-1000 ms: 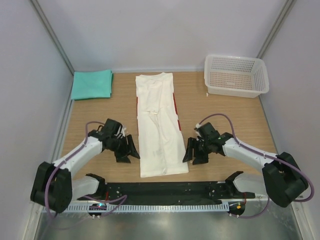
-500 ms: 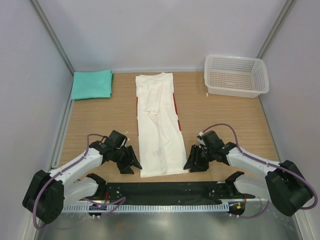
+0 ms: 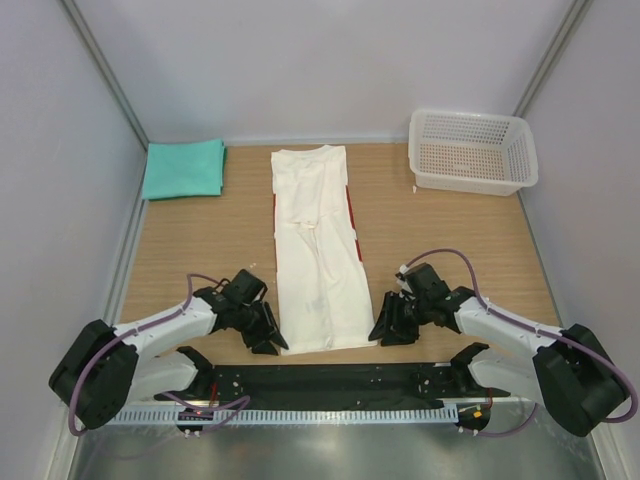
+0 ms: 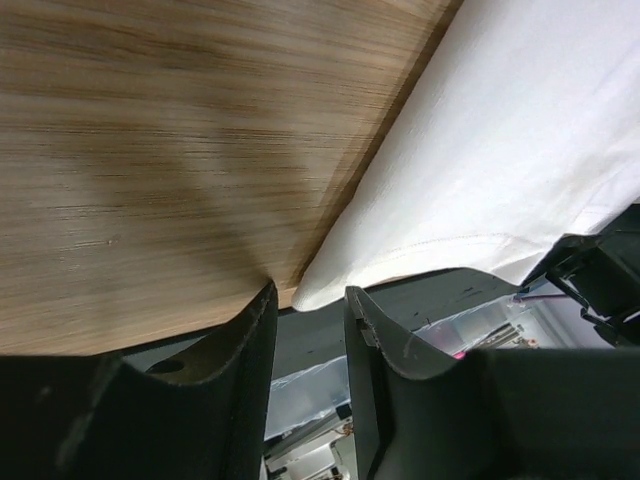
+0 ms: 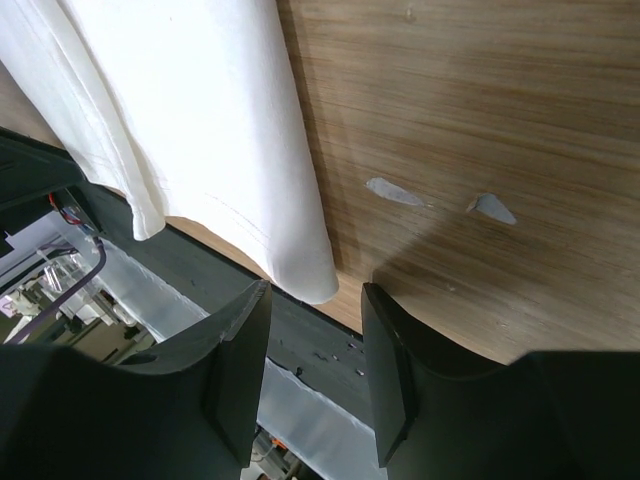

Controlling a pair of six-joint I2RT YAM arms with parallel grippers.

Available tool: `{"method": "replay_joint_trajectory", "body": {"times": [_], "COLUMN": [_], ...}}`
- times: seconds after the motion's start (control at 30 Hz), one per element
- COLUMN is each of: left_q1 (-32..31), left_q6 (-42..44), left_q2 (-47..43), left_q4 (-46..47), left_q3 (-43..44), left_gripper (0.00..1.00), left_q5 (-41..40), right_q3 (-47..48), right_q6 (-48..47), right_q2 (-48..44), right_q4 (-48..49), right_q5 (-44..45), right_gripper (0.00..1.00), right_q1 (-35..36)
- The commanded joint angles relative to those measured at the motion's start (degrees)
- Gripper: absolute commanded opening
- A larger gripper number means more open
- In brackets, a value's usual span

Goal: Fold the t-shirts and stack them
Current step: Fold the tshirt

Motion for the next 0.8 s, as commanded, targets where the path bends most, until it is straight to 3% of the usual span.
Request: {"method": "replay_joint_trajectory", "body": {"times": [0.0,0.43,0.77], "left_q1": [-0.1,-0.2,-0.2], "left_q6": [-2.0,-1.6,-0.9], "left_q2": [-1.4,1.0,3.6], "left_q4": [4.1,3.5,4.8], "left_q3": [-2.7,-3.5,-3.1], "left_gripper": [0.35,0.25,0.24], "left_q5": [-4.5,-3.6,-3.0], "right_q3": [-0.7,-1.0,-1.5], "right_q6": [0.3,2.0,3.4], "right_q2": [-1.3,2.2,3.5], "right_q4": [0.3,2.0,4.7], "right_q5": [-0.4,0.7,-0.4], "right_gripper": [0.47,0.44,0.44], "right_q1": [-0.3,-0.3,-0.6]}}
